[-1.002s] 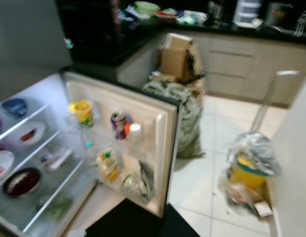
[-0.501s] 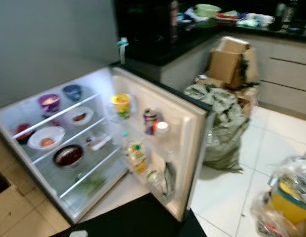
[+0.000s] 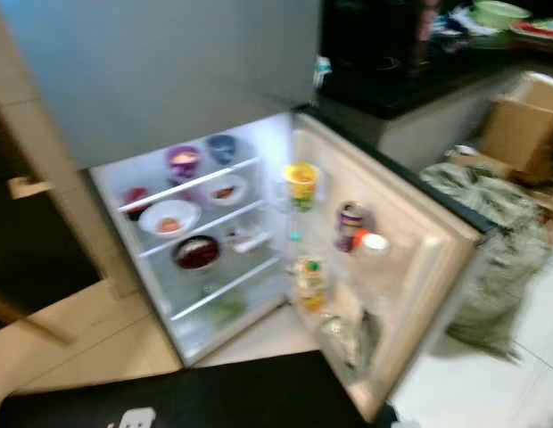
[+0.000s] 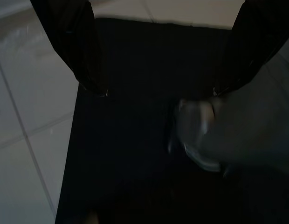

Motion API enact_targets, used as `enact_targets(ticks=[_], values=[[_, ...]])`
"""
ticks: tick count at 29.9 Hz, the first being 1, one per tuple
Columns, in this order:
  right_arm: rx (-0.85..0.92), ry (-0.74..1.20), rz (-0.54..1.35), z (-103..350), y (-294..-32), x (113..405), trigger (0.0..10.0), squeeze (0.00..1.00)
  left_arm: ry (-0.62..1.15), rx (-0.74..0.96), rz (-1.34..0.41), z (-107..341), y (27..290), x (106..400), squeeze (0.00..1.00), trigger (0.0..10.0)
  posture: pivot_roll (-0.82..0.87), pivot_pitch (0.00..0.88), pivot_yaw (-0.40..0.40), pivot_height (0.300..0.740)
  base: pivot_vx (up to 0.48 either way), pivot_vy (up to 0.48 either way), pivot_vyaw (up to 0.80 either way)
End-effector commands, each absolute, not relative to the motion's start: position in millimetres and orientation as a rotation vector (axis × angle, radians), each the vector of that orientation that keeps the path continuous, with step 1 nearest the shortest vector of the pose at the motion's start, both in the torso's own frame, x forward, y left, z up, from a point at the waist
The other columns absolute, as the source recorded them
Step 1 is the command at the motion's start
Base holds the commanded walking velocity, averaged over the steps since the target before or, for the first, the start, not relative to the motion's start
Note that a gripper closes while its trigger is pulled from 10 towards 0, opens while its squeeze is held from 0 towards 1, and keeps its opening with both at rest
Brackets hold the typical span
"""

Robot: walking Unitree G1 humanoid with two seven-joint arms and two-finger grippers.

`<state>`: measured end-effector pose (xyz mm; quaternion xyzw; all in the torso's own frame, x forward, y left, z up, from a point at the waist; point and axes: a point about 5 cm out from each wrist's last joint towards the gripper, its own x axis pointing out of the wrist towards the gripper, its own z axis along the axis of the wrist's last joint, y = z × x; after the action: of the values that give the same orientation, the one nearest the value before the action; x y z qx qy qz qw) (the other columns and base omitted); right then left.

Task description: Restocking fridge

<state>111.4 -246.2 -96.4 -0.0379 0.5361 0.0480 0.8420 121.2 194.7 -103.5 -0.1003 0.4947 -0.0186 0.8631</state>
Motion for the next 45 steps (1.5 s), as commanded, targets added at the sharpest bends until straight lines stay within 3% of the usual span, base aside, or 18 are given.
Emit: enact_targets(ticks=[1, 20, 29, 37, 45], values=[[-0.101, 1.139, 0.100, -97.1, -245.4, 110.6, 10.0, 0.00, 1.032, -0.208, -0.067, -103.1, 190.1, 124.1, 0.00, 10.0, -0.06, 0.015, -0.016, 0.740, 0.000, -0.277, 0.00], [-0.162, 1.151, 0.010, -95.9, -255.4, 110.1, 10.0, 0.00, 1.035, -0.220, -0.073, -103.6, 187.6, 123.3, 0.00, 10.0, -0.06, 0.015, -0.016, 0.740, 0.000, -0.432, 0.00], [-0.158, 1.032, -0.148, -81.5, -276.7, 132.7, 10.0, 0.00, 1.033, -0.224, -0.060, -103.4, 188.6, 123.7, 0.00, 10.0, -0.06, 0.015, -0.017, 0.740, 0.000, 0.000, 0.00], [0.041, 0.675, -0.391, -32.6, -313.7, 197.4, 10.0, 0.00, 1.035, -0.223, -0.057, -103.5, 190.4, 122.9, 0.00, 10.0, -0.06, 0.017, -0.014, 0.740, 0.000, 0.000, 0.00], [0.265, 0.360, -0.296, 15.4, -314.8, 254.9, 10.0, 0.00, 1.033, -0.224, -0.057, -103.5, 189.9, 122.9, 0.00, 10.0, -0.06, 0.018, -0.019, 0.740, 0.000, 0.000, 0.00]])
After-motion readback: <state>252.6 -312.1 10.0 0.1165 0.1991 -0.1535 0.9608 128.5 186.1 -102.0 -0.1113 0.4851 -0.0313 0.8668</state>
